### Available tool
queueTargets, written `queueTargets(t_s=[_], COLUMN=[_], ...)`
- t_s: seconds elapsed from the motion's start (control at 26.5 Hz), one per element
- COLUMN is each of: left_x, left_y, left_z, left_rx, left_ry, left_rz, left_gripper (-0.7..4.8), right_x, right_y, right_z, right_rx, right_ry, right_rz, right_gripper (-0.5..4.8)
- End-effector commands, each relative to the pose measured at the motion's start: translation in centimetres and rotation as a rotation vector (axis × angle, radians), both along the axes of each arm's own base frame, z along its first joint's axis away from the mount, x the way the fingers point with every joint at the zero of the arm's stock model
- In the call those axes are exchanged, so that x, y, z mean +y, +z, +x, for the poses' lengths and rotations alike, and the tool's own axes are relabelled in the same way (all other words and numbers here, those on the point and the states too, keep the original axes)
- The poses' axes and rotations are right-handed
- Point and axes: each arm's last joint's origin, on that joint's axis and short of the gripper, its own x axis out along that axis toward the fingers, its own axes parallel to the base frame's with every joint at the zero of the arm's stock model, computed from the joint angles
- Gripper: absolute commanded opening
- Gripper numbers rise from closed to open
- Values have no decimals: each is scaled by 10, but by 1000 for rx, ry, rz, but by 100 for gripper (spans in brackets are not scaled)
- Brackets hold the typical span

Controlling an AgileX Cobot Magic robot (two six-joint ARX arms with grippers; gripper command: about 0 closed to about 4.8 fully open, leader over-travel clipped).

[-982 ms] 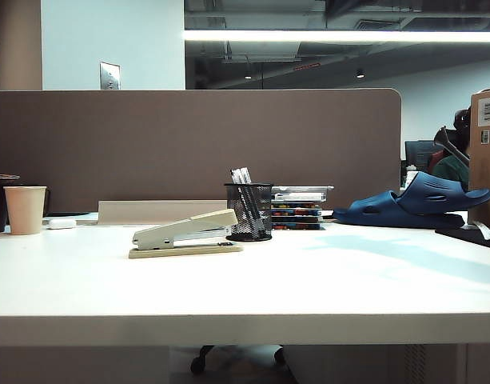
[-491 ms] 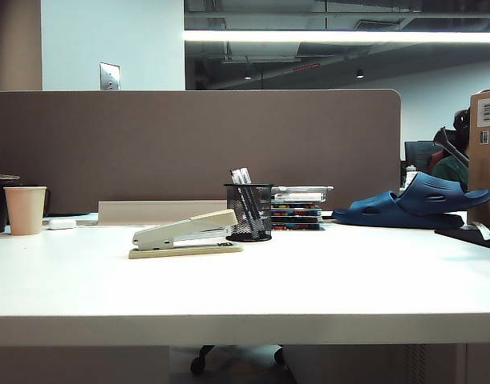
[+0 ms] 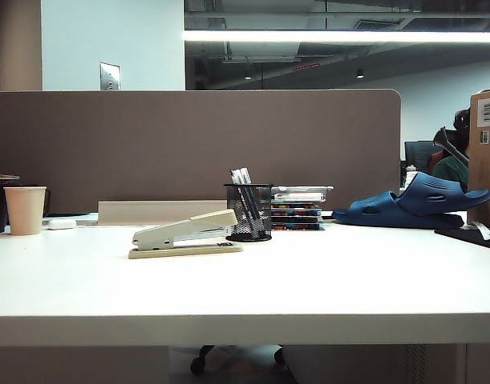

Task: Press the stapler down.

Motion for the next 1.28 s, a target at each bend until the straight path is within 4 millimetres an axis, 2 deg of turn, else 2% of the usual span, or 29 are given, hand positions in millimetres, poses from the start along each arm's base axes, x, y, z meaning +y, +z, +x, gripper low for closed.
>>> queueTargets(t_s=[0.04,0.26,0.6,0.68,1.02,1.28], left_x=[0,0,0,0,-1,-1], left_y=[3,3,3,3,3,3], left_z=[0,0,0,0,0,0], left_rx=[-20,-19,-19,-19,-19,-19], left_ry=[-1,-1,-1,-1,-25,-27], left_rz=[-2,-5,-5,-5,-6,-6], left_gripper=[-5,-6,-6,-6,-6,-6], right_x=[6,15,16,17,17,18], right_y=[-11,-46,-99,-120,-181,-222], right_z=[-20,-64,-103,-112,-127,-116], right_rx=[-28,-46,-130,-195,-250,-324], right_ry=[32,72,72,70,69,98], right_rz=[2,1,-5,4,47,53], right_gripper=[-9,-9,-9,-9,-9,-9])
